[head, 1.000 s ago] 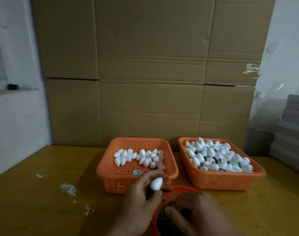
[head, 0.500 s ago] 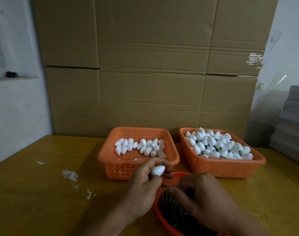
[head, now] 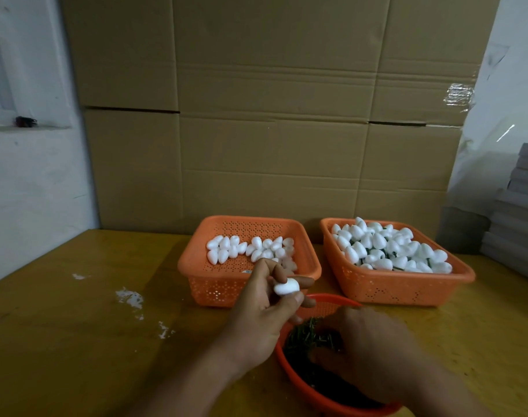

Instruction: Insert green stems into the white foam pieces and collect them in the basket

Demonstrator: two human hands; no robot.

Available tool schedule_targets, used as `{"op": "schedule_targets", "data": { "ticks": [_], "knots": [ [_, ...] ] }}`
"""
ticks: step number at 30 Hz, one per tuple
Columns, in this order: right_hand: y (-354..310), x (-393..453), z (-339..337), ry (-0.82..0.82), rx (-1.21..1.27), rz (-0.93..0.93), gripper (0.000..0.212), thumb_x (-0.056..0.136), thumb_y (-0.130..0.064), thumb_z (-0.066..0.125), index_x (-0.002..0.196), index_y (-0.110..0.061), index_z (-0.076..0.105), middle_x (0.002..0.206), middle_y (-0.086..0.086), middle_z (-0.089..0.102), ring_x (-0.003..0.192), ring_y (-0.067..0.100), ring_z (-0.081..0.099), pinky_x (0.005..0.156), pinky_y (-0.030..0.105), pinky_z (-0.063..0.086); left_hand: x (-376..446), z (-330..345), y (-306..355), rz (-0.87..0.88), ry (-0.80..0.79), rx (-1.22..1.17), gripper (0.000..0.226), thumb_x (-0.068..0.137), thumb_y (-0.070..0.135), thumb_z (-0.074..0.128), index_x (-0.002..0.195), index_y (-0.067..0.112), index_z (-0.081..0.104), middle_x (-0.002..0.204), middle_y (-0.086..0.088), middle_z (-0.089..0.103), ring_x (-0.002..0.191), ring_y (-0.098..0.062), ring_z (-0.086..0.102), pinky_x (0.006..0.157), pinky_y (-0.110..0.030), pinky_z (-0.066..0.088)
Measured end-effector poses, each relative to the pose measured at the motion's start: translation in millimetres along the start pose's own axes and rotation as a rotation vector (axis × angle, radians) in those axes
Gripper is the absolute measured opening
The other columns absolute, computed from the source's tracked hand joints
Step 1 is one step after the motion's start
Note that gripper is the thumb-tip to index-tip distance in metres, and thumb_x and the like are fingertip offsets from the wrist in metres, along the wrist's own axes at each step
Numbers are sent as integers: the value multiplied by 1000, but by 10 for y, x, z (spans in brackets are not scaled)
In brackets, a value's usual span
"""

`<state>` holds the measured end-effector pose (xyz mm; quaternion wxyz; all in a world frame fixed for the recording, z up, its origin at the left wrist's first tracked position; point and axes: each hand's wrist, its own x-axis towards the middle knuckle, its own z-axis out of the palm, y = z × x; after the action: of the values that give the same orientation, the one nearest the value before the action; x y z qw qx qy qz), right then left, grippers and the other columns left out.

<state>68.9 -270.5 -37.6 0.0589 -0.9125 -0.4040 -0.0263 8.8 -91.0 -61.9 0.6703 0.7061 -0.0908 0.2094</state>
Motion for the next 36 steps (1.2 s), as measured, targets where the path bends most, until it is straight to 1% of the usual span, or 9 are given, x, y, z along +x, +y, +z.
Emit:
{"op": "schedule_targets", "data": {
  "ticks": [2,5,9,13,16,21,27,33,36],
  "knots": [
    [-3,-3,37,-32,-58,14,48,84,-70,53,119,-37,58,107,-11,65,97,9,62,85,33,55,-6,20,42,-17,-9,-75,20,99,8,57,100,13,37,114,-14,72,94,-29,72,71,-29,55],
    [3,7,69,-96,-83,26,44,85,-66,56,114,-33,60,104,-10,65,95,12,63,85,34,55,-22,26,100,-92,-42,-226,26,98,25,58,106,14,35,105,-21,73,78,-30,69,64,-30,51],
    [-11,43,121,-106,-91,56,34,86,-56,61,105,-29,64,102,-8,68,95,15,65,80,33,55,-35,5,168,-188,-63,-410,23,99,42,56,104,19,53,89,-24,71,63,-26,64,57,-30,49],
    [-17,74,172,-108,-85,66,27,87,-49,62,104,-27,65,103,-8,68,95,15,65,74,31,50,-28,0,191,-264,-39,-555,39,98,45,53,124,17,60,76,-21,66,55,-24,60,49,-28,49],
    [-18,88,161,-117,-66,72,23,87,-43,62,105,-29,66,104,-8,68,96,16,65,75,32,52,-21,1,199,-283,0,-605,36,95,48,55,110,20,72,70,-19,65,50,-21,59,45,-26,47],
    [-26,96,152,-89,-28,90,18,88,-37,59,102,-31,69,98,-9,68,91,13,64,74,31,55,-14,-11,192,-300,25,-629,38,89,50,60,109,20,74,67,-15,63,46,-19,56,43,-24,45],
    [-7,100,146,105,-37,145,22,90,-46,56,99,-28,67,94,-8,68,88,14,66,76,34,56,-5,-19,181,-319,58,-614,52,86,51,63,120,11,63,67,-16,62,46,-19,55,43,-25,44],
    [11,120,109,184,52,179,40,86,-66,58,81,-26,63,73,-7,62,69,9,63,69,34,57,-3,-8,181,-318,48,-612,39,83,53,65,99,18,77,66,-15,62,47,-18,54,43,-24,44],
    [25,124,107,200,119,178,42,82,-68,61,77,-26,64,70,-5,64,65,9,62,66,35,57,-1,-5,188,-313,42,-611,38,85,52,63,101,21,78,65,-13,62,46,-17,54,43,-24,44]
  ]
}}
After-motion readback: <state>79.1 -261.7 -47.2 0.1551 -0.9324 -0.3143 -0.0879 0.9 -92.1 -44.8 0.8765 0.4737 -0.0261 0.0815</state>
